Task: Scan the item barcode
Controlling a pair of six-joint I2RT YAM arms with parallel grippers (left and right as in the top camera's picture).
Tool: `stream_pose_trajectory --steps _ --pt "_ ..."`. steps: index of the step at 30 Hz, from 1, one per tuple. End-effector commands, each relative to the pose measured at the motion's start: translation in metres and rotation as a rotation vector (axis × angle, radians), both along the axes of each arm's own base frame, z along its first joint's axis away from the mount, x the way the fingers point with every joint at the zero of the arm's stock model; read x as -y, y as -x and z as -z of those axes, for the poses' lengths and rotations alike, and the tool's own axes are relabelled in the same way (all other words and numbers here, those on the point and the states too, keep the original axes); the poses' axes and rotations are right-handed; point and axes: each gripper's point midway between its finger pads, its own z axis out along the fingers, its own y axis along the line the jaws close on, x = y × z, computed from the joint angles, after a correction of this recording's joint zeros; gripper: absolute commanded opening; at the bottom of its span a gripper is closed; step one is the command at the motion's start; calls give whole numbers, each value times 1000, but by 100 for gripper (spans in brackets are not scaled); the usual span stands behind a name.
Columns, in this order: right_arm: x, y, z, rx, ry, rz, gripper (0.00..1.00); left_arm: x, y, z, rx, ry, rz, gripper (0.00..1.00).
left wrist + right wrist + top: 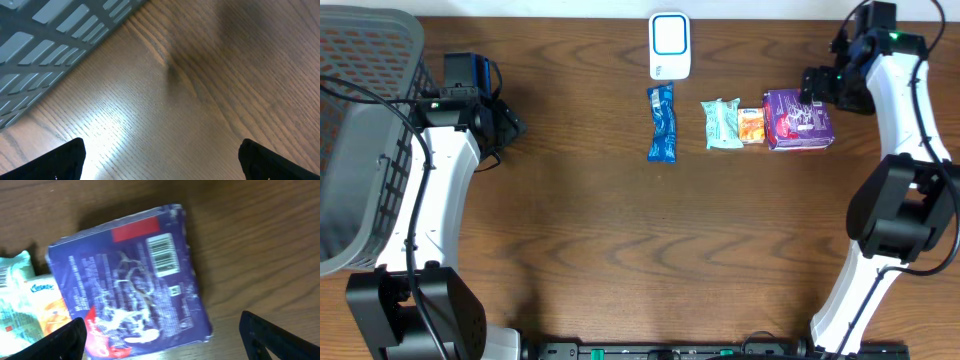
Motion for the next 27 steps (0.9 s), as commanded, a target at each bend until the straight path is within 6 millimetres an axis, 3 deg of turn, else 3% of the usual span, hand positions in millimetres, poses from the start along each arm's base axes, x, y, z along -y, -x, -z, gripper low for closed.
stream_pose_trajectory --steps 1,8,14,18,22,24,27 --pt "17 4 1 4 -63 47 93 -3 1 1 -4 -7 -17 98" --pt "17 8 6 59 -325 -34 89 -3 1 1 -4 -7 -17 98" --pt "6 17 45 96 -476 -79 92 -3 1 1 -4 -7 -17 98" --pt "-11 20 72 158 -573 -109 94 -3 1 1 -4 -7 -17 98" --pt "-29 25 89 220 -657 -144 86 -3 1 1 -4 -7 -17 98" --pt "-31 28 97 217 -663 -124 73 -3 1 1 -4 -7 -17 98" --pt "-32 33 105 206 -662 -111 17 -3 1 1 -4 -7 -17 98"
